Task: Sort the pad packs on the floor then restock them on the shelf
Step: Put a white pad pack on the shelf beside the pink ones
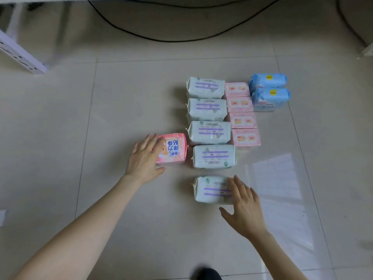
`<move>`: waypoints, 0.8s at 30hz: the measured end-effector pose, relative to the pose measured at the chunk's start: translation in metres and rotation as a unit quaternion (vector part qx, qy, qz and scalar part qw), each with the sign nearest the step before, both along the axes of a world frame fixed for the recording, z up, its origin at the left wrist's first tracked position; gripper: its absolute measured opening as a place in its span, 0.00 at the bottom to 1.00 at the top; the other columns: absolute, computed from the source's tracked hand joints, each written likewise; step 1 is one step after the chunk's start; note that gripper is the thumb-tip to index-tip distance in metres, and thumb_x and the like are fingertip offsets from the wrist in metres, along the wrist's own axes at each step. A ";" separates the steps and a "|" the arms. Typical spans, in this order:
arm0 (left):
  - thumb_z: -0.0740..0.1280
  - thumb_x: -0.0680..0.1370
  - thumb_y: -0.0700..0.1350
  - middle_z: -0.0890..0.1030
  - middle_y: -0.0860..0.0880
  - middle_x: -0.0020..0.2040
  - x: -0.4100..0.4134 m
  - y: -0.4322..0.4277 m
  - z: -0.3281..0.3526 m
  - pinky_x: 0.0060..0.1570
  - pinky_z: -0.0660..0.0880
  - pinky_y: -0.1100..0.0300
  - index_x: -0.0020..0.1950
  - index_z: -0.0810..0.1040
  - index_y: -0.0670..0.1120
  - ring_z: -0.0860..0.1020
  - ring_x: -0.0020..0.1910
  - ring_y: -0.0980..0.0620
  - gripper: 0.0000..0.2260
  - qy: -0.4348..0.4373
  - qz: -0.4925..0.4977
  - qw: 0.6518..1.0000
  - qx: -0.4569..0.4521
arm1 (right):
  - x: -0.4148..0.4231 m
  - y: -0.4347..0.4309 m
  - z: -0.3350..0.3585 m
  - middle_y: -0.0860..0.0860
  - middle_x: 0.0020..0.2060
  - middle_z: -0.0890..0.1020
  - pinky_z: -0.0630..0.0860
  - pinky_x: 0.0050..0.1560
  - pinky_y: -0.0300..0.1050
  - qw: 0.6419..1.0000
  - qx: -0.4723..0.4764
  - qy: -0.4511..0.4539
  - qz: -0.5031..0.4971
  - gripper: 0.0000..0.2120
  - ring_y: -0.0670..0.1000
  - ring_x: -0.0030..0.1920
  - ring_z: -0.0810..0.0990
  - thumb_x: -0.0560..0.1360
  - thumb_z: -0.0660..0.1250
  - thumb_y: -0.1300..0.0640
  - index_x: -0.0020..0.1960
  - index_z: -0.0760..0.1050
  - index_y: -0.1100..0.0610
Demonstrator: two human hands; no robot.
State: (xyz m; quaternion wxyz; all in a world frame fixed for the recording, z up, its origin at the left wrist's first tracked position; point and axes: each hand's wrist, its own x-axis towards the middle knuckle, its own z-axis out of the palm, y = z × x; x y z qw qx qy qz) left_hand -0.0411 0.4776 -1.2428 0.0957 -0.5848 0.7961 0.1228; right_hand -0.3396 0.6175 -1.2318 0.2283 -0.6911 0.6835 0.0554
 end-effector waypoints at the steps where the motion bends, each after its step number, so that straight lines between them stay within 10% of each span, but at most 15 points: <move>1: 0.71 0.70 0.58 0.55 0.48 0.79 0.001 -0.003 -0.005 0.74 0.54 0.46 0.78 0.55 0.47 0.51 0.78 0.48 0.43 0.018 -0.001 1.000 0.003 | -0.001 0.001 -0.005 0.58 0.73 0.65 0.67 0.68 0.55 1.000 -0.008 -0.017 -0.006 0.44 0.59 0.71 0.68 0.68 0.74 0.46 0.76 0.59 0.60; 10: 0.78 0.61 0.52 0.69 0.45 0.65 -0.003 -0.019 -0.012 0.57 0.72 0.53 0.74 0.64 0.44 0.71 0.61 0.43 0.45 0.124 0.053 0.991 0.026 | -0.006 -0.002 -0.022 0.52 0.63 0.70 0.77 0.45 0.48 0.995 -0.003 -0.097 -0.036 0.38 0.55 0.61 0.71 0.64 0.77 0.53 0.70 0.65 0.58; 24: 0.79 0.58 0.49 0.75 0.48 0.57 0.028 0.042 0.067 0.49 0.71 0.56 0.65 0.71 0.46 0.75 0.55 0.44 0.38 0.180 0.155 0.971 0.039 | 0.007 0.017 0.054 0.52 0.54 0.75 0.72 0.50 0.44 0.977 0.031 -0.187 -0.098 0.28 0.56 0.54 0.73 0.63 0.76 0.57 0.60 0.72 0.59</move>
